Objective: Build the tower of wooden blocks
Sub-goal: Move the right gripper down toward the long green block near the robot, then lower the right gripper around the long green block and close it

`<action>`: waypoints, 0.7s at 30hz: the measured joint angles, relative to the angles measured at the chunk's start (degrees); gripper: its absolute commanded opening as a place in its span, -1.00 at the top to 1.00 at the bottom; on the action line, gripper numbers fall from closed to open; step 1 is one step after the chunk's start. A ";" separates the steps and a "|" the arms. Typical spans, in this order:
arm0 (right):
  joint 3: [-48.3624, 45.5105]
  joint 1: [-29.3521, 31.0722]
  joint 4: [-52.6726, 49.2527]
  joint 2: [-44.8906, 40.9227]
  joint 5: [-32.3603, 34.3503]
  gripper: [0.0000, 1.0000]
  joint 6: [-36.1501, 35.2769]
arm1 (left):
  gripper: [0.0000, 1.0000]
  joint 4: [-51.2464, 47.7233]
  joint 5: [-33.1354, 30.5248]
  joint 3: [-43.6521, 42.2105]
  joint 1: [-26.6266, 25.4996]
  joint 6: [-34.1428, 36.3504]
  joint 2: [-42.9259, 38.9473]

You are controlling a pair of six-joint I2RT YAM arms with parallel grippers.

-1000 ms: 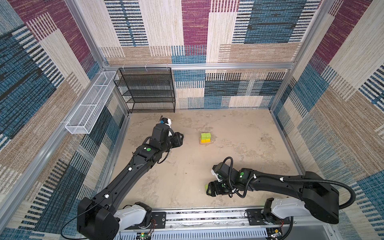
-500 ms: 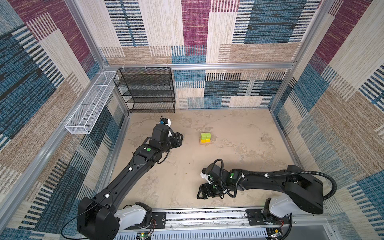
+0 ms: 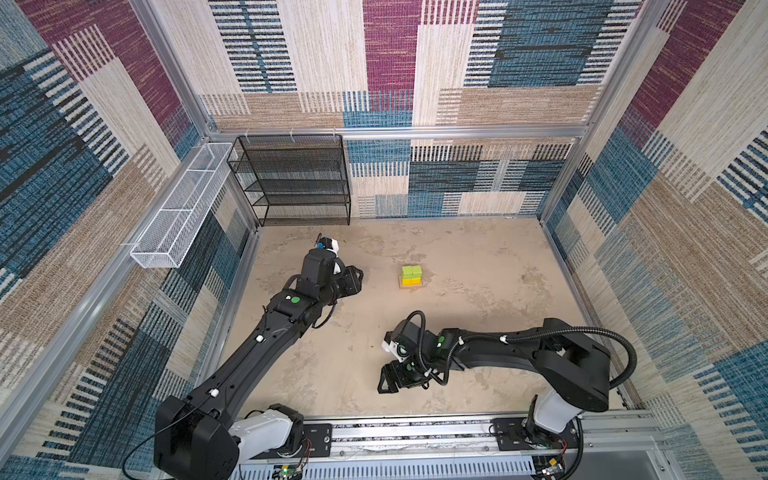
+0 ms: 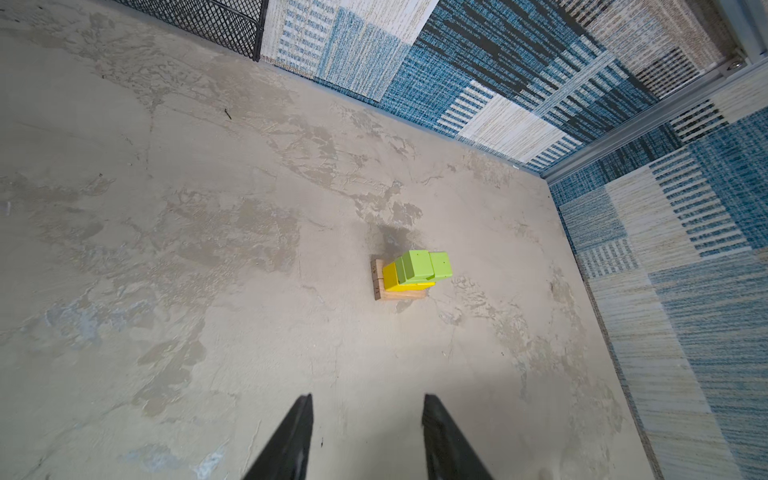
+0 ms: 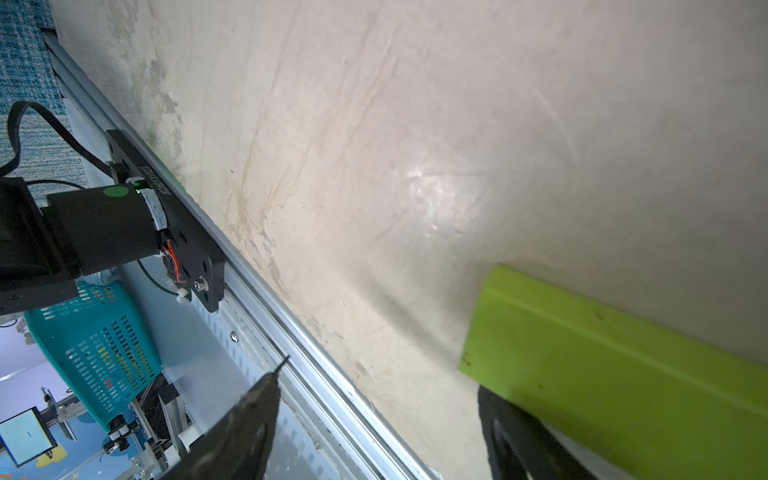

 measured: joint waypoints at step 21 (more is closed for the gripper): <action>8.85 0.50 -20.24 -2.97 22.27 -0.66 1.20 | 0.06 0.11 1.05 -1.01 1.86 0.02 -1.33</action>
